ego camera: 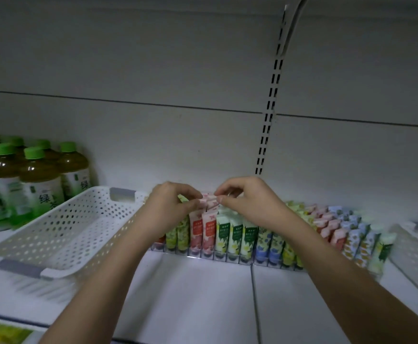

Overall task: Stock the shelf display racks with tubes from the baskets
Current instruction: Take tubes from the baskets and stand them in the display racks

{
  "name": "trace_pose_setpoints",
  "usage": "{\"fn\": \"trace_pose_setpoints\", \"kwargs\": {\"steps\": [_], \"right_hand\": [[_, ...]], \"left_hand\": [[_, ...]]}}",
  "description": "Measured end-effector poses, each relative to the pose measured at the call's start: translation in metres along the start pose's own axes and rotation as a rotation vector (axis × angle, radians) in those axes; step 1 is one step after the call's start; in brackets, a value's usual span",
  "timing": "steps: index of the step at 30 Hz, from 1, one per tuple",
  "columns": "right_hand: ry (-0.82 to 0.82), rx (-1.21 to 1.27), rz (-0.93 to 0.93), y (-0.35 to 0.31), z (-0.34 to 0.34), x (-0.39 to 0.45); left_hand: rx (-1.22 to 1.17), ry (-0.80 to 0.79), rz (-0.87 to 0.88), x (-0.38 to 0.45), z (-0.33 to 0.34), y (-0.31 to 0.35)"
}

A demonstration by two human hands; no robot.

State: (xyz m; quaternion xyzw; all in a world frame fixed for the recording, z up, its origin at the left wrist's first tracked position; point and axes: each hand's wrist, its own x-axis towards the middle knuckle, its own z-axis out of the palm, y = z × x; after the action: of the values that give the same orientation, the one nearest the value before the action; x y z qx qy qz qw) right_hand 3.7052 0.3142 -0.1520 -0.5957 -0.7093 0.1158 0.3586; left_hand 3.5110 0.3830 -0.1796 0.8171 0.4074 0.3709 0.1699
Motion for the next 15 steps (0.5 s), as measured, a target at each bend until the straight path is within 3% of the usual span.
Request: {"fn": "trace_pose_setpoints", "kwargs": {"steps": [5, 15], "right_hand": [[0.053, 0.058, 0.025, -0.002, 0.029, 0.0], [-0.171, -0.227, -0.018, -0.002, 0.024, 0.027]], "left_hand": [[-0.087, 0.163, 0.03, -0.019, 0.02, -0.006], [0.088, 0.087, 0.139, -0.021, 0.028, -0.022]]}}
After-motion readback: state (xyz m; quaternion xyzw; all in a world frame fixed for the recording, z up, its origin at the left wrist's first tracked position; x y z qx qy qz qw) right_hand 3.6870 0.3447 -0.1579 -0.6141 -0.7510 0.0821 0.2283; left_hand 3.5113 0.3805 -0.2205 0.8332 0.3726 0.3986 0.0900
